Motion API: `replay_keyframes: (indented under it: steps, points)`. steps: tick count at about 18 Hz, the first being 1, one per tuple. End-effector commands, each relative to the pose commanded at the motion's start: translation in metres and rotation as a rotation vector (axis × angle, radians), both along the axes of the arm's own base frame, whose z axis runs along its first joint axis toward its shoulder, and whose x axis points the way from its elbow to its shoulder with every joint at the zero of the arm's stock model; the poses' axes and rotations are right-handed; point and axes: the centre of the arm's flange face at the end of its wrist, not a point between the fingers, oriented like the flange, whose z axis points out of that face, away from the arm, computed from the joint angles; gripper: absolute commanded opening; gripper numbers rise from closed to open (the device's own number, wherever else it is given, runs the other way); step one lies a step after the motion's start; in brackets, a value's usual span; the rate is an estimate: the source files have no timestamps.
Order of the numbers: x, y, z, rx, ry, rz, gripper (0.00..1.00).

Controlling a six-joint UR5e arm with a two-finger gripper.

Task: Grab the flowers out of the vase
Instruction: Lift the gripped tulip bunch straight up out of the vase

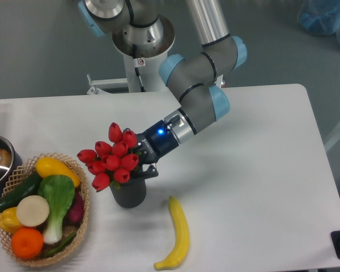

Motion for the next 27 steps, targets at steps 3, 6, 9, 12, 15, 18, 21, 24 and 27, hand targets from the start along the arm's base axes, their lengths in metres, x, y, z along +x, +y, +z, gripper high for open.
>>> replay_keyframes:
  steps: [3,6,9,12,15,18,21,24,27]
  points:
    - [0.002,-0.001,0.0,0.013,-0.014,0.002,0.38]
    - [0.001,-0.003,0.001,0.022,-0.023,0.008,0.37]
    - [0.001,-0.004,0.001,0.028,-0.029,0.01,0.37]
    - [0.0,-0.005,0.005,0.046,-0.039,0.017,0.37]
    - [-0.002,-0.008,0.013,0.086,-0.067,0.028,0.37]
    - [-0.006,-0.013,0.023,0.105,-0.069,0.042,0.37]
    - [-0.007,-0.015,0.034,0.147,-0.082,0.049,0.37]
    - [-0.005,-0.016,0.05,0.138,-0.104,0.053,0.37]
    - [-0.002,-0.017,0.067,0.136,-0.119,0.055,0.37]
